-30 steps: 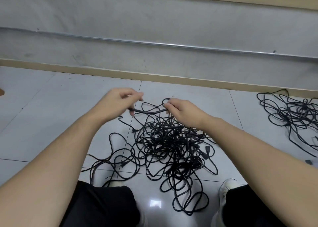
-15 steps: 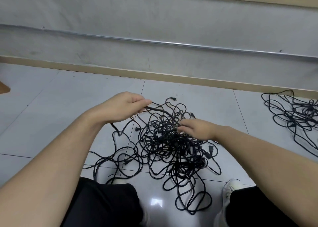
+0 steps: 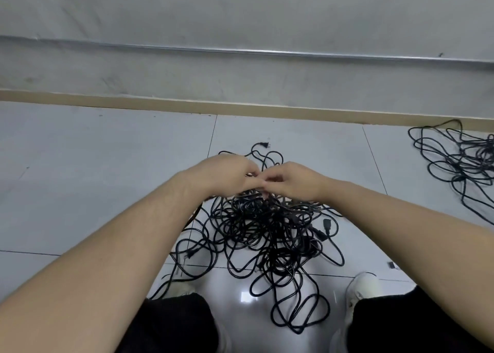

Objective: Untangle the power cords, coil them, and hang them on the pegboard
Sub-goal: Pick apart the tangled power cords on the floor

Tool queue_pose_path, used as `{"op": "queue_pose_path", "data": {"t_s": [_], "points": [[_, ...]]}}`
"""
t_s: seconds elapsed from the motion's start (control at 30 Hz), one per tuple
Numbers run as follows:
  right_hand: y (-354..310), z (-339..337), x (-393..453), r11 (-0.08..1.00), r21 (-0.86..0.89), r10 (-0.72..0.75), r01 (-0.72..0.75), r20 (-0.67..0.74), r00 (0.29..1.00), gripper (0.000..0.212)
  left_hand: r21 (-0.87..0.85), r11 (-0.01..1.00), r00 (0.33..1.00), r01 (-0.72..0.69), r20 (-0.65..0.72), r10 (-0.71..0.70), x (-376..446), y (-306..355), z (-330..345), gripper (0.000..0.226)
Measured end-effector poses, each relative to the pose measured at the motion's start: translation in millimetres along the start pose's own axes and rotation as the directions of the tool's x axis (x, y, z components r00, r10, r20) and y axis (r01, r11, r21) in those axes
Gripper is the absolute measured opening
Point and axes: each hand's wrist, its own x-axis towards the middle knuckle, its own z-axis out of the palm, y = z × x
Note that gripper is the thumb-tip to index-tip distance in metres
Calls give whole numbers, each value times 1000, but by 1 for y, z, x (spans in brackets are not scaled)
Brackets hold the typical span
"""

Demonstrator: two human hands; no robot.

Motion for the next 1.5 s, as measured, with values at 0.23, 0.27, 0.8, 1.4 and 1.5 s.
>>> {"op": "queue_pose_path", "data": {"t_s": [0.23, 0.27, 0.8, 1.4, 1.5], "points": [[75, 9, 1, 953, -22, 301, -301, 160, 940, 85, 91, 995, 996, 41, -81, -34, 4, -3, -15, 31], [81, 12, 0, 943, -72, 334, -326, 198, 922, 88, 83, 996, 994, 35, -106, -26, 3, -1, -16, 29], [83, 11, 9, 931, -293, 219, -220, -35, 975, 52, -394, 914, 957, -103, -288, -17, -20, -21, -13, 16], [48, 25, 10, 924, -363, -176, 124, -114, 978, 25, -49, 987, 976, 154, 163, -145, 35, 16, 26, 24], [46, 23, 3, 991, -128, 20, -37, -132, 991, 22, 10, 978, 972, 207, 107, -207, 45, 9, 33, 34]]}}
